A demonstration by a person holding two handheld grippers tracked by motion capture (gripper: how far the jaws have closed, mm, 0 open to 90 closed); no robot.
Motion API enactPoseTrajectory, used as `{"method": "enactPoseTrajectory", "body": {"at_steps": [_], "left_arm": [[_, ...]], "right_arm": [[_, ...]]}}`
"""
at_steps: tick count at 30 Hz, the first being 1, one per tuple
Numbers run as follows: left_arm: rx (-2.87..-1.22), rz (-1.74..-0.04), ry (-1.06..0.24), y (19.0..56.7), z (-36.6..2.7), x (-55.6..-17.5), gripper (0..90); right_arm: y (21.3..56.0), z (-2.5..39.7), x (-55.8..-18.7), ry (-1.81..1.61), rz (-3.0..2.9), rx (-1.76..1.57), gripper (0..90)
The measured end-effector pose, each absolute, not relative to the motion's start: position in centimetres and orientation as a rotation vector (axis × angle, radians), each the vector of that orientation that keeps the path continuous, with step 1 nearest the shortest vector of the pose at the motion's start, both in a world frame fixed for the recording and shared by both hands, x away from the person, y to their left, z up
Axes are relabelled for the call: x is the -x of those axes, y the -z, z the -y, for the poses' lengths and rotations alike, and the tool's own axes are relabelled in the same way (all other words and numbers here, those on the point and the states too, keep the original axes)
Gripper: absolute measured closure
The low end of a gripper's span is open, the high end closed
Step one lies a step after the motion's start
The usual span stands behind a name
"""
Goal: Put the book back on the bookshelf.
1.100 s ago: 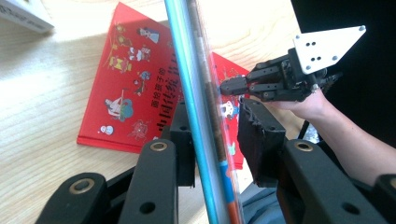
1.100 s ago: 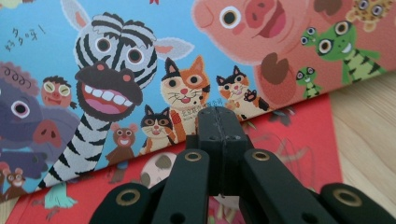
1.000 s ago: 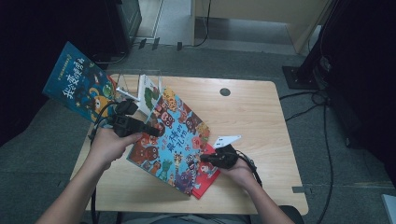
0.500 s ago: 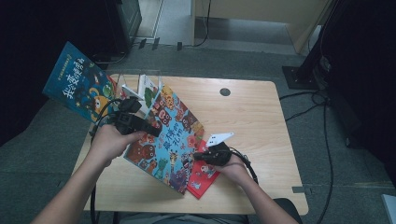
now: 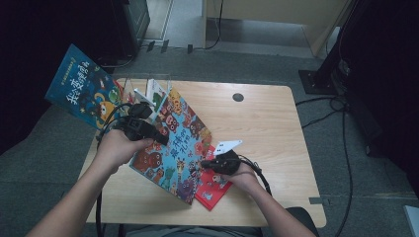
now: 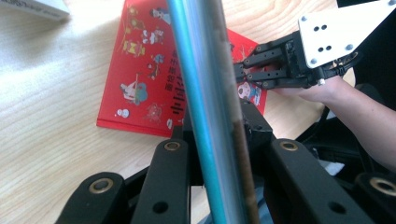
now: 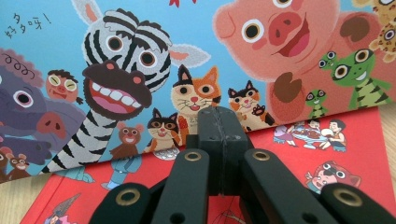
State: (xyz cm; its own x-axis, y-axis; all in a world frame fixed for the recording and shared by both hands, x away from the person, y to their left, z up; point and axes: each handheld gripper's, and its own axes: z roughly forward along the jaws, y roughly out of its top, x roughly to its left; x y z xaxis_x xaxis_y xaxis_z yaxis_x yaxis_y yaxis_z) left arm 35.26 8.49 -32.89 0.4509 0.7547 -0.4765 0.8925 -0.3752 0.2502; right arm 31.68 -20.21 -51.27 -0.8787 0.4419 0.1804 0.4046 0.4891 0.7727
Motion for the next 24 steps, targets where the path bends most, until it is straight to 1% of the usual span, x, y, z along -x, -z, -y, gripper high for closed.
{"method": "enactPoseTrajectory", "body": {"at_steps": [5,12,19,22,24], "left_arm": [[-2.223,-1.394,0.468,33.3,-9.4,-36.1,78.9],[-2.170,-1.426,0.561,33.3,-10.6,-37.0,81.5],[-2.196,-1.390,0.539,32.7,-11.1,-36.5,81.1],[-2.186,-1.395,0.523,32.4,-11.7,-36.2,80.9],[-2.162,-1.402,0.526,32.2,-12.4,-36.1,80.3]], "right_arm": [[51.1,20.1,-31.8,-1.335,-2.671,-0.764,84.0],[50.9,20.0,-31.7,-1.254,-2.699,-0.728,79.6],[50.7,21.1,-32.2,-1.256,-2.676,-0.822,79.0],[50.6,21.4,-32.4,-1.272,-2.658,-0.848,74.5],[50.6,21.4,-32.5,-1.261,-2.645,-0.858,73.9]]}}
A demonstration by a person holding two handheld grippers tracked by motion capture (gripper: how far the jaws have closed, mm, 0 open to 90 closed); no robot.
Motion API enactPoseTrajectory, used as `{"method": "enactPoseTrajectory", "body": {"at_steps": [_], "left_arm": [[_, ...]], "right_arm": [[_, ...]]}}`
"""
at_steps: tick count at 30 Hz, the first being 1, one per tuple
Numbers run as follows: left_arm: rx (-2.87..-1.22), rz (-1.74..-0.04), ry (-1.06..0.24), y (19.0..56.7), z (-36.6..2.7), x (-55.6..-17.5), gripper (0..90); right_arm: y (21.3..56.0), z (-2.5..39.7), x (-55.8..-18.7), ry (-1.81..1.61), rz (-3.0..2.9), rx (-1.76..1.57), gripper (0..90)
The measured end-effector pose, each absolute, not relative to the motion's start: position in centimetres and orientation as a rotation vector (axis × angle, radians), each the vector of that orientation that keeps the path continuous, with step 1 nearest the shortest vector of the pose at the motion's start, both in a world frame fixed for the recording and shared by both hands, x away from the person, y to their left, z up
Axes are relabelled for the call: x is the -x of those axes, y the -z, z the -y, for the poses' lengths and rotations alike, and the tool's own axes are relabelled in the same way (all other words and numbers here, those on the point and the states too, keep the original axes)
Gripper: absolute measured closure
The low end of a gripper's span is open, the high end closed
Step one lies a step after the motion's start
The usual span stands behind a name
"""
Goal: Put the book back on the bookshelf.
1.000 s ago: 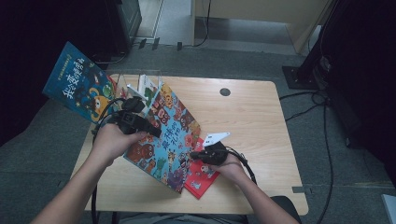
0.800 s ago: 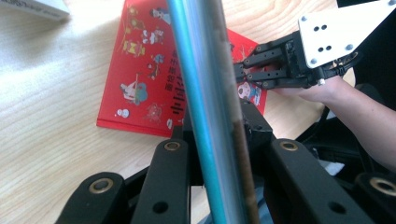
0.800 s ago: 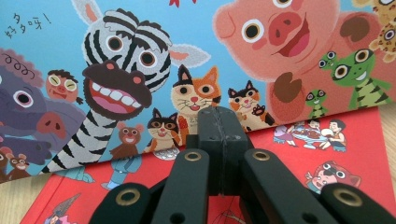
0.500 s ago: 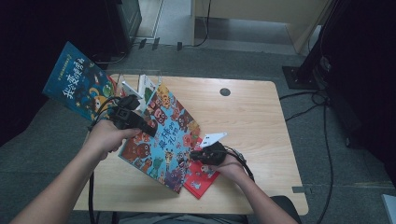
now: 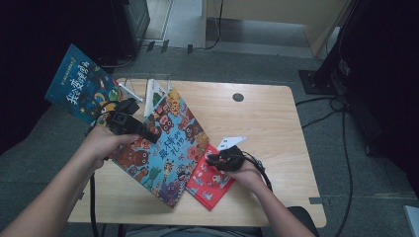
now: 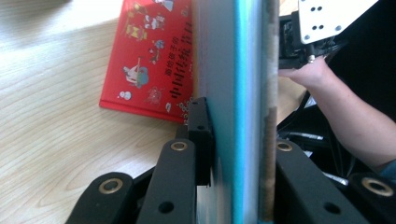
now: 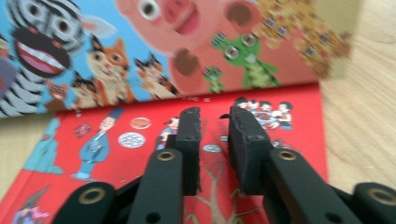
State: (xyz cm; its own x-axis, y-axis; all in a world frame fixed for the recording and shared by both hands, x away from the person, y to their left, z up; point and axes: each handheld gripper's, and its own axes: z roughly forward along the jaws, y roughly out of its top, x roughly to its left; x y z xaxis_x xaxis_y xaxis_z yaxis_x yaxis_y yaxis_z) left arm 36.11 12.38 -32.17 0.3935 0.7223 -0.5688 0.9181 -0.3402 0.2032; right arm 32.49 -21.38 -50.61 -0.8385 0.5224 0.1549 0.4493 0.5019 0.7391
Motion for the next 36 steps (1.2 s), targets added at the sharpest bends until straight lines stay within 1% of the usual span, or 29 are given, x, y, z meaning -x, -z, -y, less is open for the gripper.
{"method": "enactPoseTrajectory", "body": {"at_steps": [11,17,29,36], "left_arm": [[-2.056,-1.460,0.483,30.1,-16.9,-34.4,80.3],[-2.046,-1.503,0.427,29.2,-19.3,-33.0,80.0],[-1.986,-1.560,0.397,27.9,-23.0,-30.9,79.8],[-1.932,-1.607,0.345,26.8,-25.8,-29.6,79.5]], "right_arm": [[50.7,21.2,-32.9,-1.226,-2.628,-0.876,69.9],[50.8,20.7,-33.1,-1.236,-2.629,-0.850,69.4],[51.0,20.5,-33.5,-1.260,-2.624,-0.846,69.2],[51.0,20.3,-33.6,-1.263,-2.625,-0.843,69.0]]}}
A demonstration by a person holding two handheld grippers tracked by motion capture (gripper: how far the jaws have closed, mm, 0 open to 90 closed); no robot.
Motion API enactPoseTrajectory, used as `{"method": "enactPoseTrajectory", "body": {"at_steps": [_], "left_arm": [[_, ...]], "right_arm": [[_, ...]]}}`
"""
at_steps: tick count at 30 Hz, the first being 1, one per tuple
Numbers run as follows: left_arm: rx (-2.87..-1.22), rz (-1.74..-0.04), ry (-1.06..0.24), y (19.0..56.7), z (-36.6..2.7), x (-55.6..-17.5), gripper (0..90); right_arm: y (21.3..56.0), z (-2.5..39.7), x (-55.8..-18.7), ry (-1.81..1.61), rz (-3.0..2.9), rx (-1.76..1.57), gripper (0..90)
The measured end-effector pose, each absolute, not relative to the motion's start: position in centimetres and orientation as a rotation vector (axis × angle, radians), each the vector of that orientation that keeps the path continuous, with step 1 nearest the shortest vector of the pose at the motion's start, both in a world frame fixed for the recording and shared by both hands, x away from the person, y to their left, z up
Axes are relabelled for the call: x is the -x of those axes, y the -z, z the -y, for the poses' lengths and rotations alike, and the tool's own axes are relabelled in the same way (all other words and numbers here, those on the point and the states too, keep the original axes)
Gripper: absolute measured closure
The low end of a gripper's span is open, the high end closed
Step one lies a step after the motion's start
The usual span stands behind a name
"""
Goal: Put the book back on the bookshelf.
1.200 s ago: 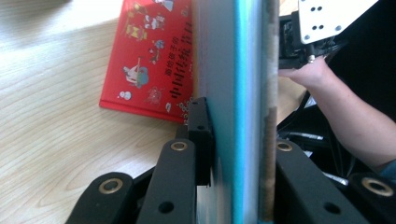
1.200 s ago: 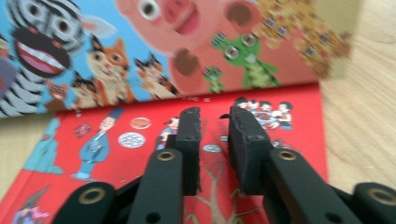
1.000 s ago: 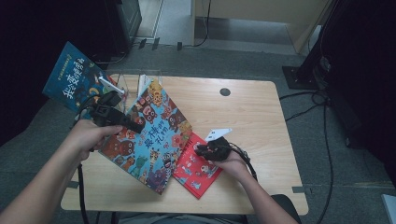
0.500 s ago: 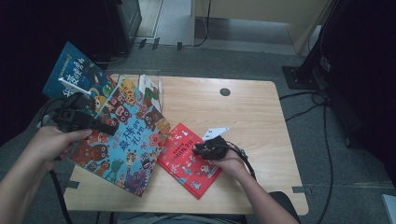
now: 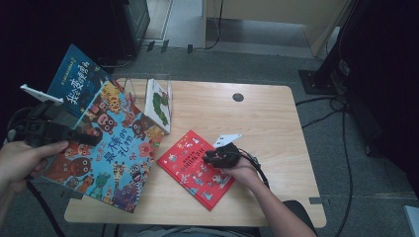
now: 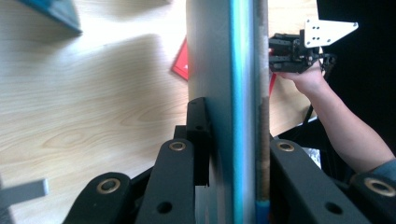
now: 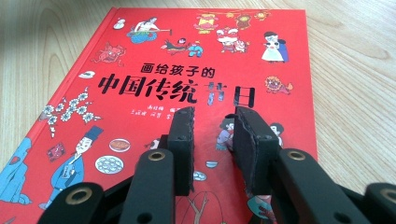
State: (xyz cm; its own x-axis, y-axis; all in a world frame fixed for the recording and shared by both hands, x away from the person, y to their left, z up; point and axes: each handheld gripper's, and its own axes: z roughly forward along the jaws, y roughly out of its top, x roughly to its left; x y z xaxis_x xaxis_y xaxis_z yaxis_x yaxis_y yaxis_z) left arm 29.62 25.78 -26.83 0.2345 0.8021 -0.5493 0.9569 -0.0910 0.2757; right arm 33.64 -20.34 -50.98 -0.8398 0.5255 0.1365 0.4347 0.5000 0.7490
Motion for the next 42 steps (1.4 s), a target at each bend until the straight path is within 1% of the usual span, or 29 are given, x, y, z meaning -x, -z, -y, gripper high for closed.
{"method": "enactPoseTrajectory", "body": {"at_steps": [9,13,15,20,22,30,37,42], "left_arm": [[-1.880,-1.661,0.280,24.5,-29.4,-29.2,79.5],[-1.824,-1.711,0.245,23.4,-31.3,-29.6,79.9],[-1.815,-1.725,0.215,22.8,-32.0,-29.9,79.8],[-1.761,-1.760,0.189,21.7,-33.4,-31.2,79.7],[-1.731,-1.779,0.180,21.4,-33.7,-31.9,79.8],[-1.706,-1.826,0.118,20.6,-34.0,-35.5,79.8],[-1.707,-1.856,0.062,21.2,-33.6,-38.7,80.2],[-1.730,-1.885,0.034,21.8,-32.6,-41.1,80.3]], "right_arm": [[51.0,20.2,-33.7,-1.264,-2.622,-0.840,68.9],[51.0,20.2,-33.7,-1.265,-2.622,-0.840,68.8],[51.0,20.2,-33.7,-1.271,-2.621,-0.841,68.6],[51.1,20.1,-33.7,-1.273,-2.625,-0.830,68.3],[51.1,20.1,-33.7,-1.273,-2.625,-0.831,68.4],[51.1,20.1,-33.7,-1.273,-2.623,-0.831,68.0],[51.3,20.3,-33.8,-1.318,-2.616,-0.836,67.5],[51.2,19.7,-33.5,-1.273,-2.609,-0.797,67.5]]}}
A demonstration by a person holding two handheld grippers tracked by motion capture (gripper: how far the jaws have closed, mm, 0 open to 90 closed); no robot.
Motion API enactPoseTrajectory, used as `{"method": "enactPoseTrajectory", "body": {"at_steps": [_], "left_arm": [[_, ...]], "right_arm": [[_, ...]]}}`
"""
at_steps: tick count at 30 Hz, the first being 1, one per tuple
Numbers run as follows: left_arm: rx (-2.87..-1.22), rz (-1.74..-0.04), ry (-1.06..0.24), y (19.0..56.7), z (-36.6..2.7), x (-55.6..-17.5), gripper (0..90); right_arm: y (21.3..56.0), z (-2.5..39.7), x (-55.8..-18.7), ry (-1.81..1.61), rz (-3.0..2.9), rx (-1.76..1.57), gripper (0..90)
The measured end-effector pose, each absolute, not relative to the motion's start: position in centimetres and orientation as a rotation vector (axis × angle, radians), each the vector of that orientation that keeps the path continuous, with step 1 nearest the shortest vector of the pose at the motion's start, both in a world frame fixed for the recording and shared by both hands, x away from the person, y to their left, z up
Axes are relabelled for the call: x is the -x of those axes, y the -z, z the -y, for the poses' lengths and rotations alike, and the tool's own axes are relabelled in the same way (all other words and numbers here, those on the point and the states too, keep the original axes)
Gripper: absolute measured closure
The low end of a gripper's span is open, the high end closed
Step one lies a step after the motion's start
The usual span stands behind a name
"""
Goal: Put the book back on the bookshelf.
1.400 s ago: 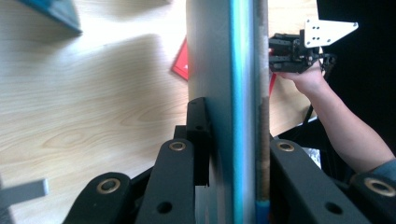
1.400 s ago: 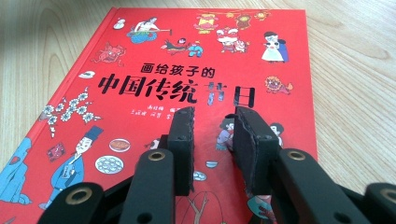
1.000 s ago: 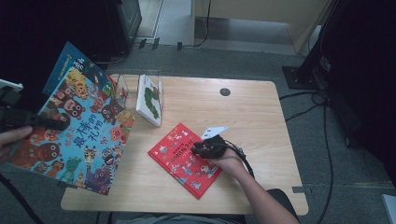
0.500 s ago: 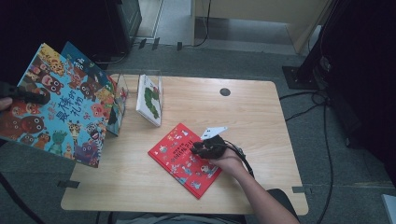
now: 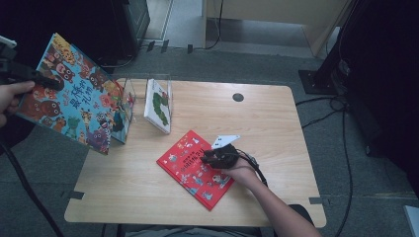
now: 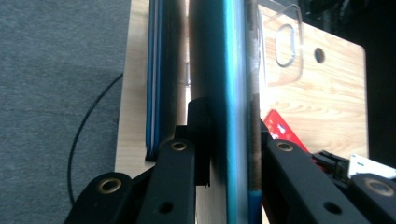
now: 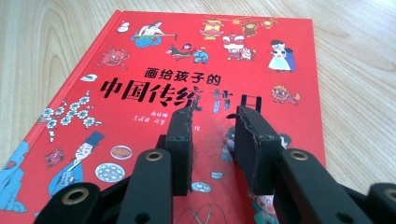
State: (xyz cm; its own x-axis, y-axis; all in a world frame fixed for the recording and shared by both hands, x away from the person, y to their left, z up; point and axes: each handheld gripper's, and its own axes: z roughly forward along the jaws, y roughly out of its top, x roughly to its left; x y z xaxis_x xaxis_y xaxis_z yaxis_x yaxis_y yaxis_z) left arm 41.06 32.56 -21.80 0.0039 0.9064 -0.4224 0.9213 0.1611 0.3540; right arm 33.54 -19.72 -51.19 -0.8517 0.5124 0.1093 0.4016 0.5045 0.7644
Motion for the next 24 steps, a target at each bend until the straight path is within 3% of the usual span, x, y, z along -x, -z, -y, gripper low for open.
{"method": "enactPoseTrajectory", "body": {"at_steps": [13,24], "left_arm": [[-1.796,-1.871,0.052,23.7,-30.4,-45.6,80.0],[-1.816,-1.882,0.065,25.9,-29.9,-46.8,79.4]], "right_arm": [[51.3,19.3,-33.0,-1.251,-2.568,-0.800,66.8],[51.6,20.2,-31.9,-1.264,-2.530,-0.794,65.6]]}}
